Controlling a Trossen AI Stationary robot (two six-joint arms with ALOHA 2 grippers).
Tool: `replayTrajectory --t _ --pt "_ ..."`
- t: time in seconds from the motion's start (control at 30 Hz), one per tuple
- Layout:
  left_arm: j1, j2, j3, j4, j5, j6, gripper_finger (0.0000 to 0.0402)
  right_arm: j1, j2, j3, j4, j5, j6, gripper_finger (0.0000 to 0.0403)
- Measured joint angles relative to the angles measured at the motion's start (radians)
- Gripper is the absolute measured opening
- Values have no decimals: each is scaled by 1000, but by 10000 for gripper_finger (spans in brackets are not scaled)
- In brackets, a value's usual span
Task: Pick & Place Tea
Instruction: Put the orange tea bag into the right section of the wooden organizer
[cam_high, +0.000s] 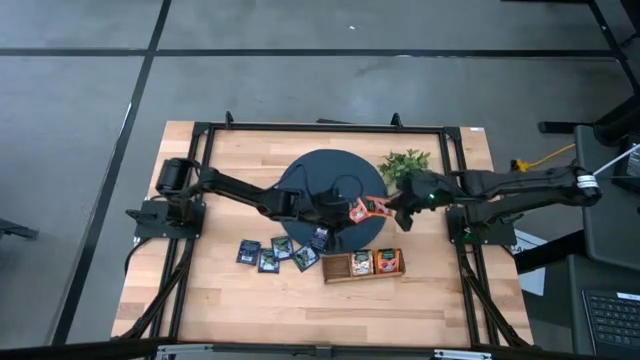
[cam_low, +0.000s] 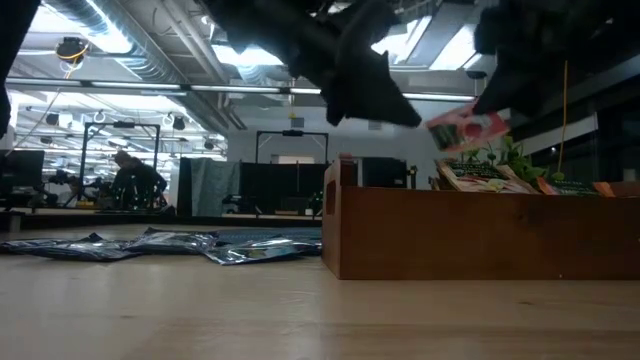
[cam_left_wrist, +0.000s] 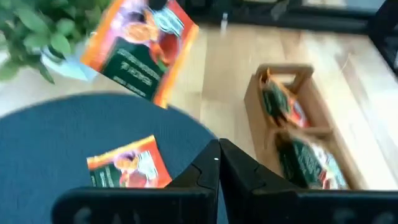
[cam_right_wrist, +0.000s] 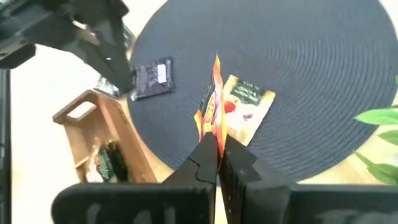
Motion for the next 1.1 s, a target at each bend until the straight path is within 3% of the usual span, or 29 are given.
replayTrajectory --t 0.27,0.43,0.67,0.97,1.1 --pt "10 -37 0 90 -3 10 10 198 -32 0 48 255 58 6" --pt "49 -111 0 79 -5 16 25 282 -32 0 133 350 30 6" --pt "119 -215 0 27 15 6 61 323 -32 0 270 438 -110 7" --pt "175 -244 0 19 205 -87 124 323 -32 0 468 500 -358 6" --pt "169 -244 0 25 216 -80 141 323 -32 0 512 499 -414 7"
